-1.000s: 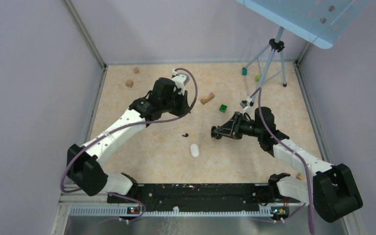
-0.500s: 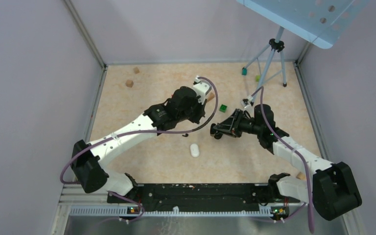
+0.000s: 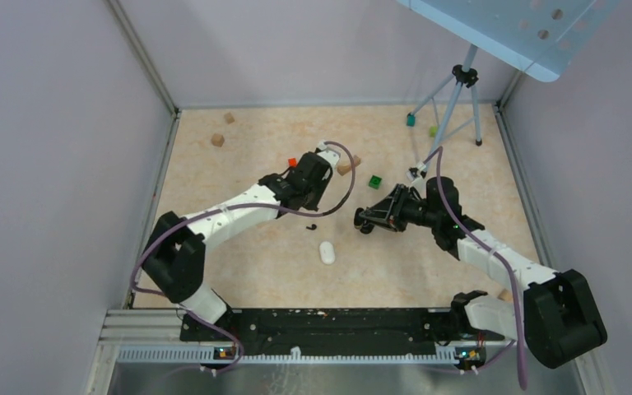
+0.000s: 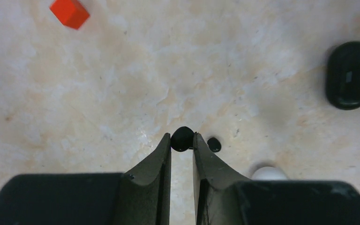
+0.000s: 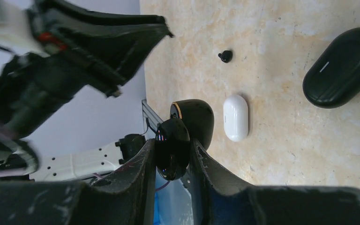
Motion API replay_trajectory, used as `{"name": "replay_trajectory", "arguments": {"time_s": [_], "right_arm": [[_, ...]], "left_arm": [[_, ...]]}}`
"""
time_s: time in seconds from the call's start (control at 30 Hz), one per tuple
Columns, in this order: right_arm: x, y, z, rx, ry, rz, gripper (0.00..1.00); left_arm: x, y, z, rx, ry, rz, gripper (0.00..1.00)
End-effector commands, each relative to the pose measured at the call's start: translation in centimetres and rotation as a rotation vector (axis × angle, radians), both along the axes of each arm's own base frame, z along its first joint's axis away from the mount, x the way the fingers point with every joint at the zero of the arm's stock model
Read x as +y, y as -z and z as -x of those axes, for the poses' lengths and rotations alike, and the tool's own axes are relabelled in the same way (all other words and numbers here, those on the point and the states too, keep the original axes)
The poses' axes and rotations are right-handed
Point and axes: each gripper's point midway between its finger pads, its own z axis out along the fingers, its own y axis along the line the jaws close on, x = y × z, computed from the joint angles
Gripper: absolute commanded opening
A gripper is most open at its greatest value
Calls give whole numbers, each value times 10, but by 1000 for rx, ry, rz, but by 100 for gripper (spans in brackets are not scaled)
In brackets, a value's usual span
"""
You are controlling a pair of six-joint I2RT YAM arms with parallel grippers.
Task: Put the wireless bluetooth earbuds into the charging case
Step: Adjust the left earbud at the center of the board, then pick up the left earbud from the center of the board.
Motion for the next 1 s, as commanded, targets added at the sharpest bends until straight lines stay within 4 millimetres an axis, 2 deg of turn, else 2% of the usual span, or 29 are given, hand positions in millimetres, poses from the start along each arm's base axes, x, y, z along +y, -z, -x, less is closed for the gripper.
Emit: {"name": "replay_trajectory", "arguments": {"time_s": [0.0,0.13,0.27,0.3,0.33,0.37,0.43,0.5,0.57,0.6,0.67,0.77,0.97], "right_arm": [[0,-2,-1,-48,-4,10,0],[-1,-1,1,-50,-4,12,0],[-2,2,4,-44,-10,13,0],[-2,2,4,-45,-9,13,0],[-2,3,5,-43,-7,13,0],[-3,3,5,-45,-6,13,0],[-2,3,5,-45,-9,10,0],[-2,3,6,-43,-12,9,0],[-2,3,6,-46,-15,10,0],[-2,3,7,-45,-18,11,0],[-2,3,7,-47,-20,13,0],[-2,3,7,-50,-21,12,0],[-2,2,8,-57,-25,11,0]], "left_arm": [[11,47,-8,74,-10,-32,0],[19,75,-21,163,4,-36,0],[19,88,-27,184,62,-94,7],[19,88,-29,183,75,-101,15],[19,88,-31,182,83,-98,28],[19,87,-33,185,80,-95,34],[18,84,-36,194,66,-91,42],[17,74,-39,187,43,-76,45],[14,61,-41,183,9,-44,57],[14,54,-41,183,-19,-26,60],[14,43,-38,196,-85,18,60],[14,37,-28,246,-198,93,58],[20,62,-1,419,-371,132,53]]}}
